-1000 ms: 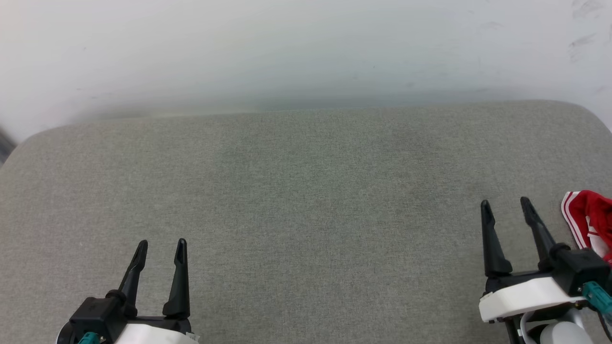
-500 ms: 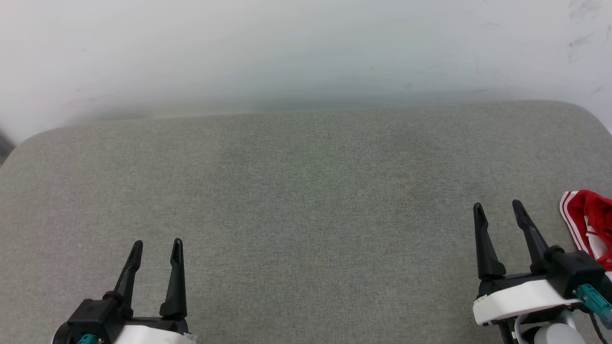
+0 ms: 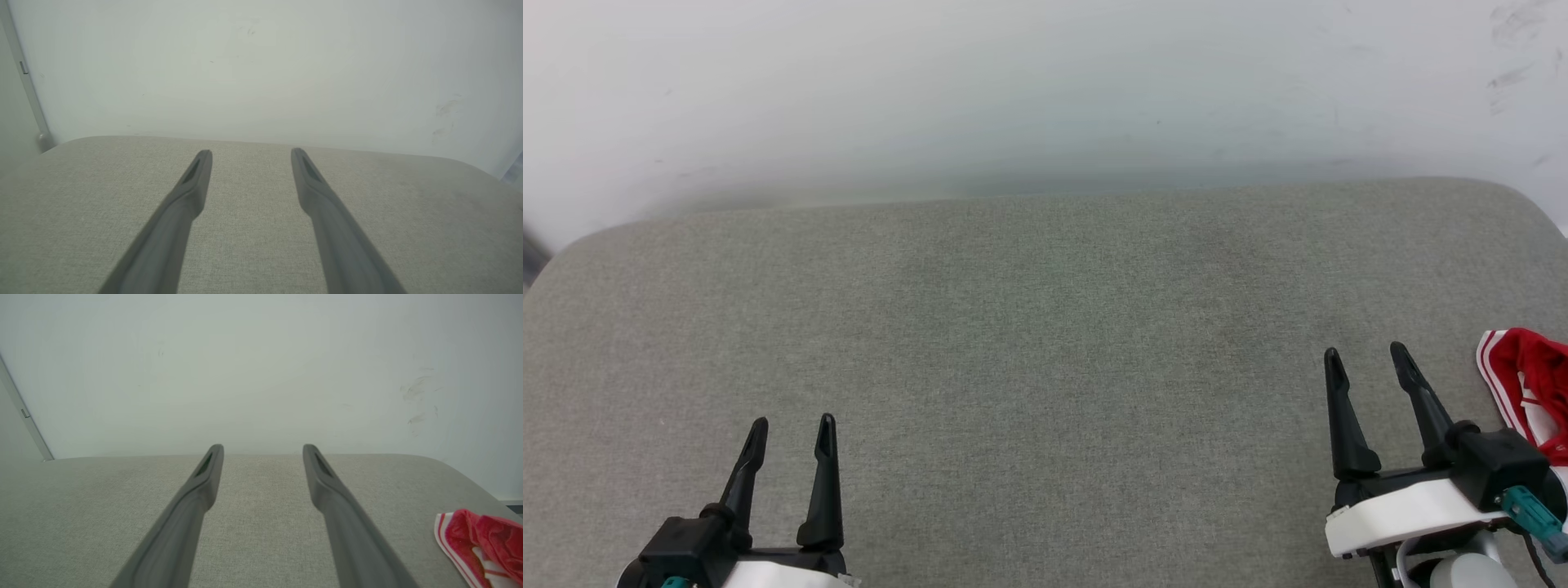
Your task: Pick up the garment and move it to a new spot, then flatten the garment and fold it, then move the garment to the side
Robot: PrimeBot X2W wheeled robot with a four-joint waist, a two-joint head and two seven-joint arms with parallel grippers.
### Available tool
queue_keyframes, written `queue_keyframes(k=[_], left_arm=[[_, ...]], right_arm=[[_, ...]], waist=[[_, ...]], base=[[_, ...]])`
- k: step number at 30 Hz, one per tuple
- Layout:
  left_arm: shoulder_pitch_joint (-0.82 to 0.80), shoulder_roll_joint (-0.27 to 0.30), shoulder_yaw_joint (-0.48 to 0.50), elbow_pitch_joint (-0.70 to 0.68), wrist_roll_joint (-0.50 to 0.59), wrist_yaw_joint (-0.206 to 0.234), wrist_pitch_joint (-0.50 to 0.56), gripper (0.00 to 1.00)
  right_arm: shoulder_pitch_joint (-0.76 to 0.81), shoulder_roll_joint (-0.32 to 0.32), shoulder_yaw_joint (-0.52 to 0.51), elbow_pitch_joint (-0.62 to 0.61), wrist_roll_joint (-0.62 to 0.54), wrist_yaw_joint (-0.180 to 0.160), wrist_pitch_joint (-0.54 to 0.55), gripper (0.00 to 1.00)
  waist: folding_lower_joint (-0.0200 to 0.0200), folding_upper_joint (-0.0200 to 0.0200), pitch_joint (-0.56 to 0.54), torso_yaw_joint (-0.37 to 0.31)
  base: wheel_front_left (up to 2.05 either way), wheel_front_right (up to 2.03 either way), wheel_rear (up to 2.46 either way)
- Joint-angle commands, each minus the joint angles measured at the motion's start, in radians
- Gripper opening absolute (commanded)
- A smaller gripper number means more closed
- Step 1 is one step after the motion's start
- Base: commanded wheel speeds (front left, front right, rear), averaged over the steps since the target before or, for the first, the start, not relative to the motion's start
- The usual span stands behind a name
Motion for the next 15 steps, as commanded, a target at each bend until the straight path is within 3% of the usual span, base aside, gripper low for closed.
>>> queue_keyframes(k=[1, 4, 5, 9, 15], left_arm=[[0.003, -0.002, 0.004, 0.000, 0.005, 0.001, -0.002, 1.00], [0.005, -0.004, 0.006, -0.001, 0.006, 0.001, -0.002, 1.00], [0.005, -0.005, 0.008, -0.002, 0.006, 0.001, -0.002, 0.00], [0.008, -0.012, -0.003, 0.028, -0.013, 0.000, 0.002, 0.00], [-0.010, -0.007, -0.004, 0.044, -0.137, 0.002, 0.028, 0.00]], right_arm=[[-0.005, 0.004, 0.000, 0.002, -0.002, -0.001, -0.002, 1.00], [-0.003, 0.004, 0.000, 0.001, -0.001, -0.001, -0.003, 1.00], [-0.003, 0.004, 0.001, 0.001, -0.001, -0.001, -0.002, 0.00], [0.013, 0.000, 0.002, 0.027, 0.012, 0.000, 0.003, 0.00], [0.007, -0.001, -0.007, 0.033, 0.140, 0.000, 0.034, 0.00]], waist=[[0.0001, -0.0001, -0.001, 0.000], [0.0001, -0.0001, -0.001, 0.000], [0.0001, -0.0001, -0.001, 0.000], [0.0001, -0.0001, -0.002, 0.000], [0.0001, -0.0001, -0.002, 0.000]], base=[[0.00, 0.00, 0.00], [0.00, 0.00, 0.00], [0.00, 0.00, 0.00], [0.00, 0.00, 0.00], [0.00, 0.00, 0.00]])
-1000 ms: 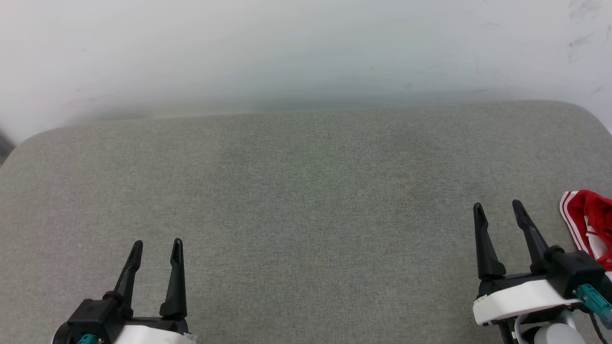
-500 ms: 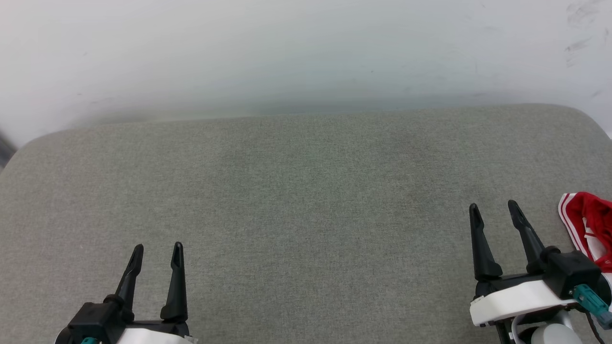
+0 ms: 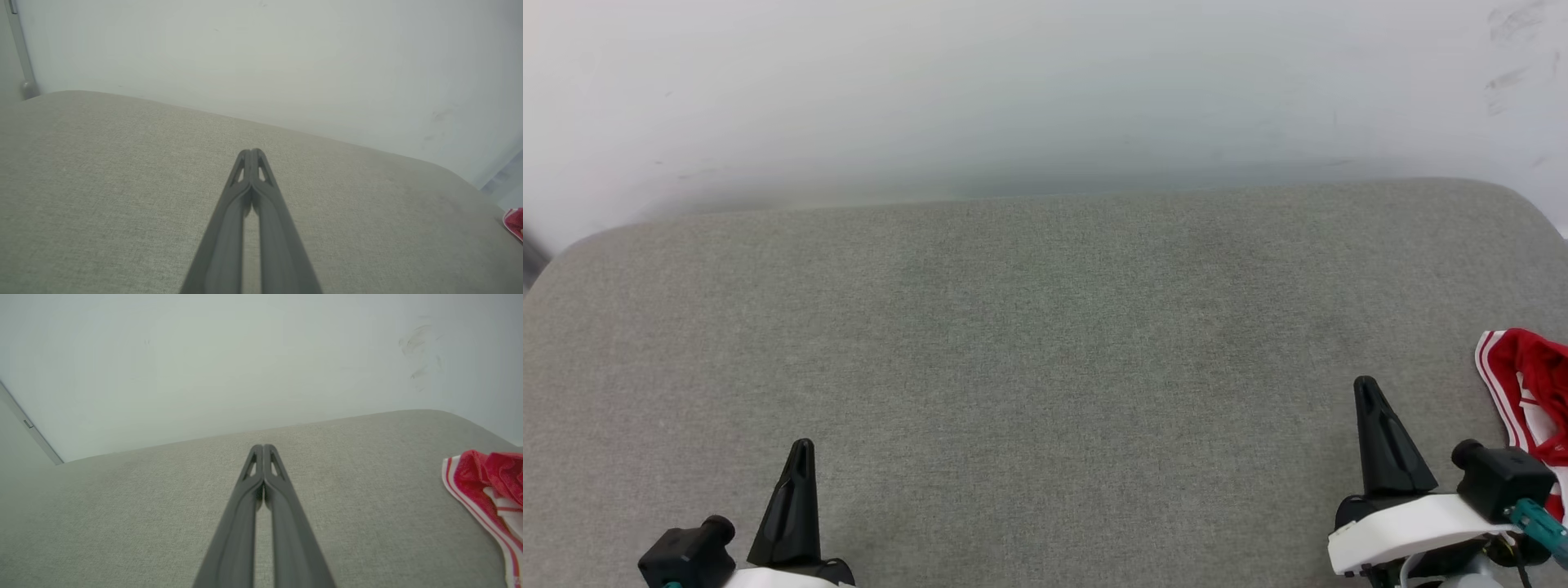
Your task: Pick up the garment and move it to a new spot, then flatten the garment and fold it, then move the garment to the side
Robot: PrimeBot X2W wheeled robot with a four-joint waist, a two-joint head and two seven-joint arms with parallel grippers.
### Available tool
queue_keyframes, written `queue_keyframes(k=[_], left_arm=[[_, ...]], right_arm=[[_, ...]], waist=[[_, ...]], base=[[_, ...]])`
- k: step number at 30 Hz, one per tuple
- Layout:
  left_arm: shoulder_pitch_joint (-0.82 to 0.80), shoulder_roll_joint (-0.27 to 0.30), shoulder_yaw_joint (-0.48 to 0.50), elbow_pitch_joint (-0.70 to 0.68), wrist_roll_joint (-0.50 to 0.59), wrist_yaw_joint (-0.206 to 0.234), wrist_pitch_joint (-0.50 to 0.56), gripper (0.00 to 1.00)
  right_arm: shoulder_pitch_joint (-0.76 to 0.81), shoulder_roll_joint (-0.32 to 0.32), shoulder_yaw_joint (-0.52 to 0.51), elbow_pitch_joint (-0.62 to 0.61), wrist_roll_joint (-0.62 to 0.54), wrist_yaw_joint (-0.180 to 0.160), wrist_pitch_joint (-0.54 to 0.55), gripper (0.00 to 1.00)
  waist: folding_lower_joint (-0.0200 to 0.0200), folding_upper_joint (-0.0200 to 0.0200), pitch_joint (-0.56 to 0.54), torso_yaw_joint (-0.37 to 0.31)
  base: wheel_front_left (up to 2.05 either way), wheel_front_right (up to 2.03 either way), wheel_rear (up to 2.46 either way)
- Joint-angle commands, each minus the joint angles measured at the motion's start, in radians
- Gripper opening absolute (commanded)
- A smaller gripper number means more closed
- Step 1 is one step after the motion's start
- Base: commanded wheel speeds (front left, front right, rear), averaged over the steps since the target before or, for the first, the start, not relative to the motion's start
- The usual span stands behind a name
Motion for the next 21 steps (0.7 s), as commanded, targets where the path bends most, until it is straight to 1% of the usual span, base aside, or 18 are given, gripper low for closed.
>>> queue_keyframes(k=[1, 11, 21], left_arm=[[-0.022, 0.008, 0.001, -0.010, -0.041, 0.002, 0.007, 0.00], [-0.055, 0.015, 0.000, 0.026, -0.222, 0.001, 0.047, 0.00], [-0.083, 0.020, 0.000, 0.056, -0.381, 0.000, 0.083, 0.00]], right_arm=[[-0.021, -0.001, -0.006, -0.014, 0.045, 0.000, 0.010, 0.00], [-0.030, -0.002, -0.019, -0.004, 0.233, 0.000, 0.056, 0.00], [-0.038, -0.003, -0.032, 0.005, 0.399, 0.000, 0.097, 0.00]], waist=[[0.0000, 0.0000, 0.000, 0.000], [0.0000, 0.0000, -0.001, 0.001], [0.0000, 0.0000, -0.003, 0.001]], base=[[0.00, 0.00, 0.00], [0.00, 0.00, 0.00], [0.00, 0.00, 0.00]])
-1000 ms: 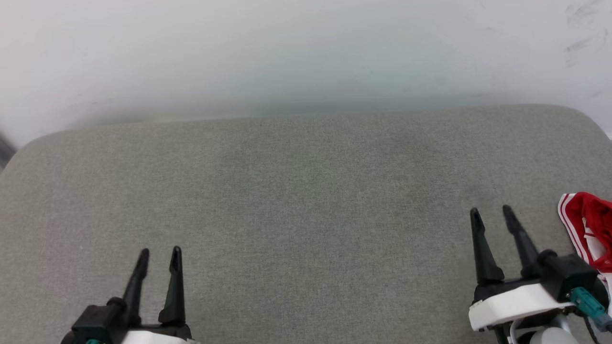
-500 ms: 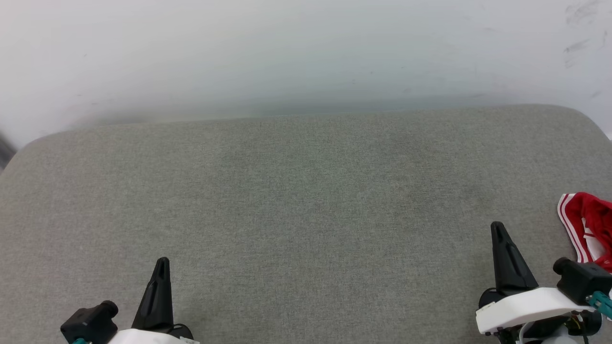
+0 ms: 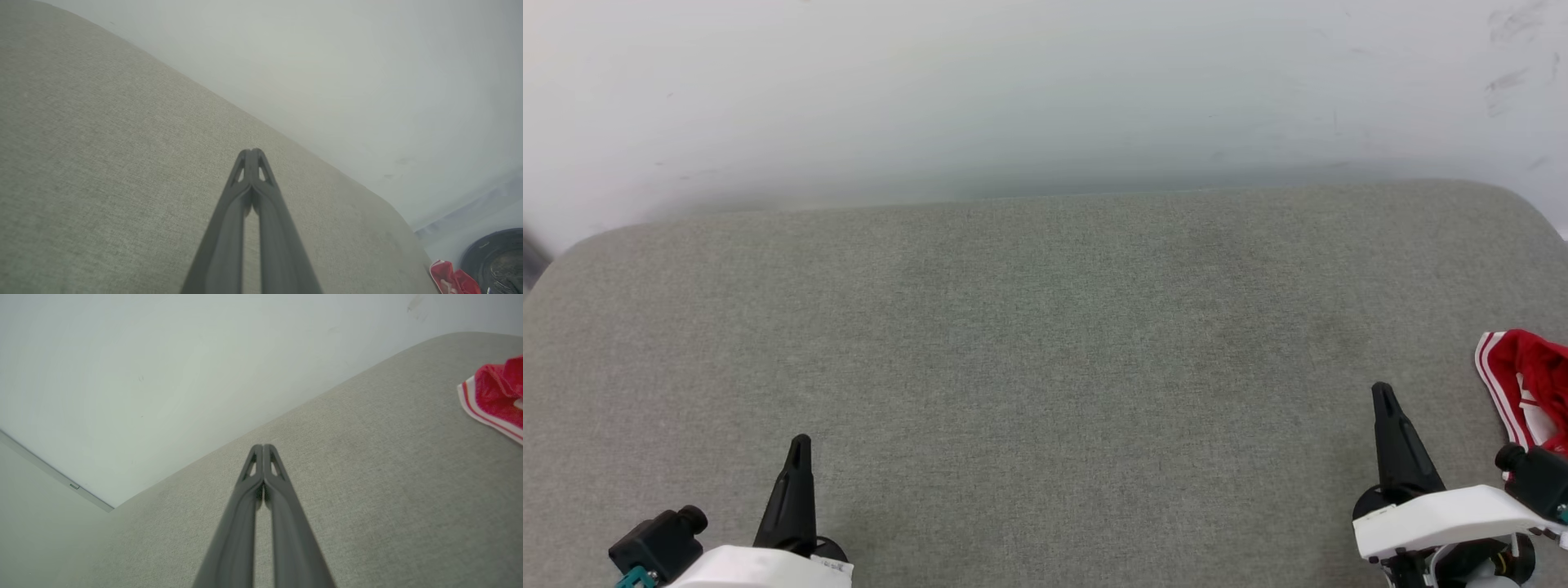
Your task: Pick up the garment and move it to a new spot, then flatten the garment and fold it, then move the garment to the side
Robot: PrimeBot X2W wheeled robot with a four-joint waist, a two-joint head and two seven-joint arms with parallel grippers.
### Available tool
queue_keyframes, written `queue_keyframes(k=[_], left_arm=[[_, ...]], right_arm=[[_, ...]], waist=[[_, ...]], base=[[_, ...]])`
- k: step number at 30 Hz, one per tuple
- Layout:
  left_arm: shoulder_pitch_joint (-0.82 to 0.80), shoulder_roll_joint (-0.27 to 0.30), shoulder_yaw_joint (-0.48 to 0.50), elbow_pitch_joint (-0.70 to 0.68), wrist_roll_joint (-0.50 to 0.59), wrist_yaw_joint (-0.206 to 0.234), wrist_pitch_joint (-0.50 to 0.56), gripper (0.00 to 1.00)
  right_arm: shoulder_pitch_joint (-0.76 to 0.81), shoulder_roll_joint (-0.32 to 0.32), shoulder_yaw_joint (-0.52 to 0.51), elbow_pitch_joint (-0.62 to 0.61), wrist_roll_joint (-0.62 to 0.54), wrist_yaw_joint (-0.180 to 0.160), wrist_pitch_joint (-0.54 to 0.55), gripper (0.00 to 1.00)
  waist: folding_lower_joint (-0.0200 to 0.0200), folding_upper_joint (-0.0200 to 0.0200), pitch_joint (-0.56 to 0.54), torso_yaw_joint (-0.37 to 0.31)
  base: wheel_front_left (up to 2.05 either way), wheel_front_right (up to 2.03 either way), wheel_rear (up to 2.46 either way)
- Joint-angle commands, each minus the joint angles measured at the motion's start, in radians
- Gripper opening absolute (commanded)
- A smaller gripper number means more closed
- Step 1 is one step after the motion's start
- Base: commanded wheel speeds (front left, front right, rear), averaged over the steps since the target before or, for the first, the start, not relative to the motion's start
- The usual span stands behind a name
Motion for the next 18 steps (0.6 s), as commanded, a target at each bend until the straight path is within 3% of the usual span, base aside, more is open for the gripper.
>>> queue_keyframes(k=[1, 18], left_arm=[[-0.034, 0.010, 0.001, -0.007, -0.035, 0.000, 0.007, 0.00], [-0.069, 0.013, 0.006, 0.027, -0.251, 0.000, 0.059, 0.00]], right_arm=[[-0.033, -0.002, -0.006, -0.009, 0.040, 0.000, 0.007, 0.00], [-0.043, -0.003, -0.023, 0.002, 0.268, 0.000, 0.064, 0.00]], waist=[[0.0000, -0.0001, 0.000, 0.000], [0.0000, -0.0001, -0.002, 0.001]], base=[[0.00, 0.00, 0.00], [0.00, 0.00, 0.00]])
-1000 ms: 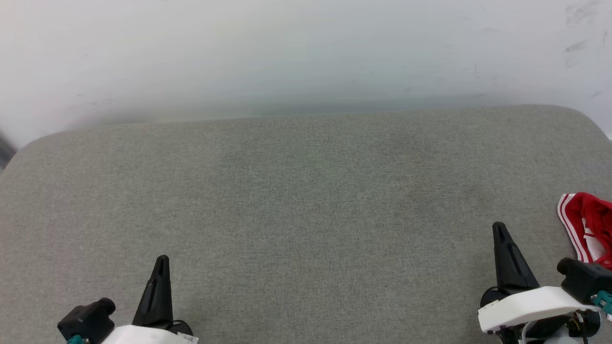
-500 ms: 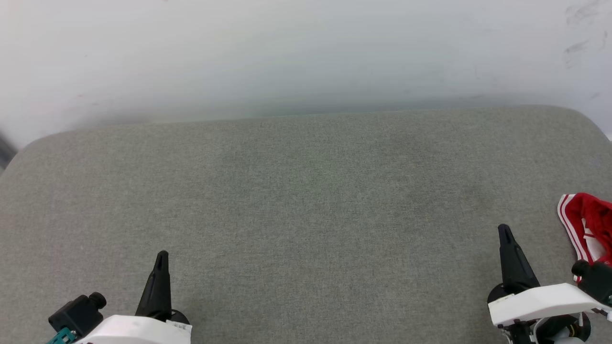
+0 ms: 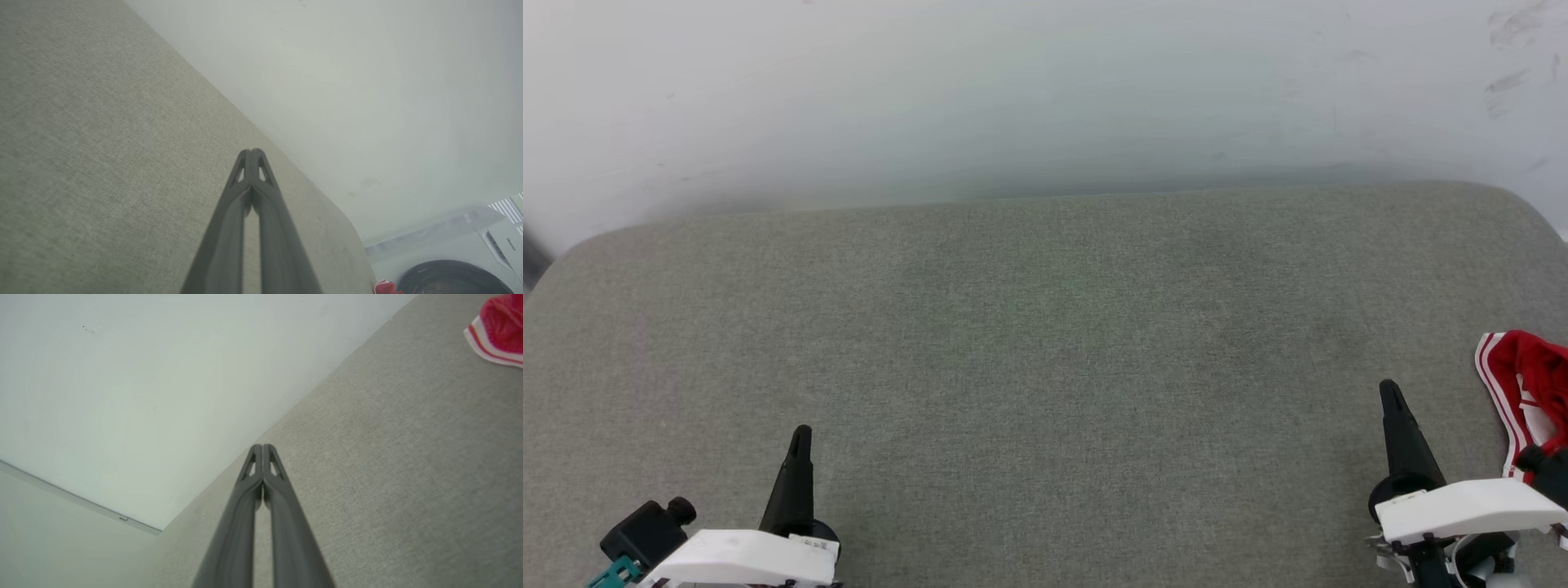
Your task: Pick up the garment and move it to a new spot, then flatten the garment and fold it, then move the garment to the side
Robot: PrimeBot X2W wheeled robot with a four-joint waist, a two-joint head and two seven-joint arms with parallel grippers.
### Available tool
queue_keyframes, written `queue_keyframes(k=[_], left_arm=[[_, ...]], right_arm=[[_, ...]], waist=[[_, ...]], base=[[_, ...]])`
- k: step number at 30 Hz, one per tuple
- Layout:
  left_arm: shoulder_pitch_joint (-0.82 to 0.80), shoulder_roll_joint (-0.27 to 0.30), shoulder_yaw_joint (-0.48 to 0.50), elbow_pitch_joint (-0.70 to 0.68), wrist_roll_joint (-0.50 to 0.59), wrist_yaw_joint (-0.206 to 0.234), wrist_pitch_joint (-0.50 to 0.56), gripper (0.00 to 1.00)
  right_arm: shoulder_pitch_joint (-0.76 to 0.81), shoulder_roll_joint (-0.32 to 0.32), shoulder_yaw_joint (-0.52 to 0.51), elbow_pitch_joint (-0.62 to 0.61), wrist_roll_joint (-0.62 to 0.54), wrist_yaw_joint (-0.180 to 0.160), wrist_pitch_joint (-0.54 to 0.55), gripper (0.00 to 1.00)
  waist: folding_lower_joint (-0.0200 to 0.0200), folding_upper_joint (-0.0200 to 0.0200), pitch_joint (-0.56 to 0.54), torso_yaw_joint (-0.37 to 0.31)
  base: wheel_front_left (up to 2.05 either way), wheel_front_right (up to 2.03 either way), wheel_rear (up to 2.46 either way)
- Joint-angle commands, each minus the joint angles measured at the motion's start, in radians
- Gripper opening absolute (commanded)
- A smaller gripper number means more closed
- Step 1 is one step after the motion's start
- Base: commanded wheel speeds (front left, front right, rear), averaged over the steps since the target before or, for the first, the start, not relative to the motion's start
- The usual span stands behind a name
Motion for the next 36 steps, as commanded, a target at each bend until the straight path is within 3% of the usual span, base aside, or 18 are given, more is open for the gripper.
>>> queue_keyframes(k=[1, 36], left_arm=[[-0.030, 0.005, 0.005, -0.007, -0.020, 0.000, 0.003, 0.00], [-0.089, 0.002, 0.021, 0.056, -0.378, 0.000, 0.100, 0.00]], right_arm=[[-0.027, -0.002, -0.003, -0.008, 0.023, 0.000, 0.004, 0.00], [-0.042, -0.001, -0.034, 0.014, 0.408, 0.000, 0.103, 0.00]], waist=[[0.0000, 0.0000, 0.000, 0.000], [-0.0001, 0.0000, -0.004, 0.002]], base=[[0.00, 0.00, 0.00], [0.00, 0.00, 0.00]])
